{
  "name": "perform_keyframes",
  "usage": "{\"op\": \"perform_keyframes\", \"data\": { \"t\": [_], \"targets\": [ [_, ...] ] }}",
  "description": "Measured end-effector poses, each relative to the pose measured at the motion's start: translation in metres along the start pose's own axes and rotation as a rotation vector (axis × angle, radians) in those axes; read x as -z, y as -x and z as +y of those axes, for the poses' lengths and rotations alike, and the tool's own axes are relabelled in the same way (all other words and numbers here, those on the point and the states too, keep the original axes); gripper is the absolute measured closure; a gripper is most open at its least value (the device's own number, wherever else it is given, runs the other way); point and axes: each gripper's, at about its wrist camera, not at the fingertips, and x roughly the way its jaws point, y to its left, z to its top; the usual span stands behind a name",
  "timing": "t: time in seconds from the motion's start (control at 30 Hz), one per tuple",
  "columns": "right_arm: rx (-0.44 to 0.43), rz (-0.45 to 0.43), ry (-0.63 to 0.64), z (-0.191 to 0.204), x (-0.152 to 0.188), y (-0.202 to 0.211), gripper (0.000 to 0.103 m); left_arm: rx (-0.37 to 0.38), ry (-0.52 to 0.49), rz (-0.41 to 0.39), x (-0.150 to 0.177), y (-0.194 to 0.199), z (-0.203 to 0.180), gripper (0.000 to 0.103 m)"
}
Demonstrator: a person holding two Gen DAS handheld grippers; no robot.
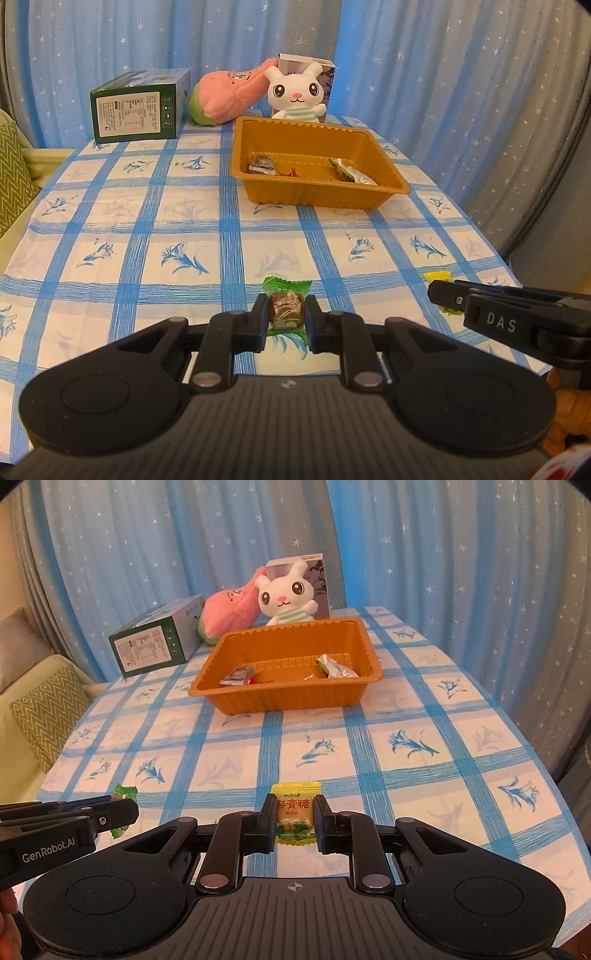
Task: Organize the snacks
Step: 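Carry both candies up and over to the orange tray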
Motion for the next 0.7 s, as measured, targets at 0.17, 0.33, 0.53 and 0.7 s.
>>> {"op": "perform_keyframes", "data": {
  "t": [0.17, 0.33, 0.53, 0.7],
  "targets": [
    [-0.001, -0.004, 0.000, 0.000, 0.000, 0.004, 0.083, 0.002, -0.002, -0.005, -0.001, 0.004, -0.001, 0.085],
    [0.004, -0.005, 0.001, -0.003, -0.001, 0.005, 0.083, 0.008, -0.006, -0.007, -0.002, 0.003, -0.004, 0.085],
    [0.014, -0.008, 0.011, -0.008, -0.006, 0.002, 0.083, 0.017, -0.014, -0.009, -0.008, -0.002, -0.005, 0.085],
    [0.021, -0.006, 0.021, -0.013, -0.014, -0.005, 0.083, 0.027, -0.018, -0.018, -0.019, -0.008, -0.007, 0.085]
  ]
}}
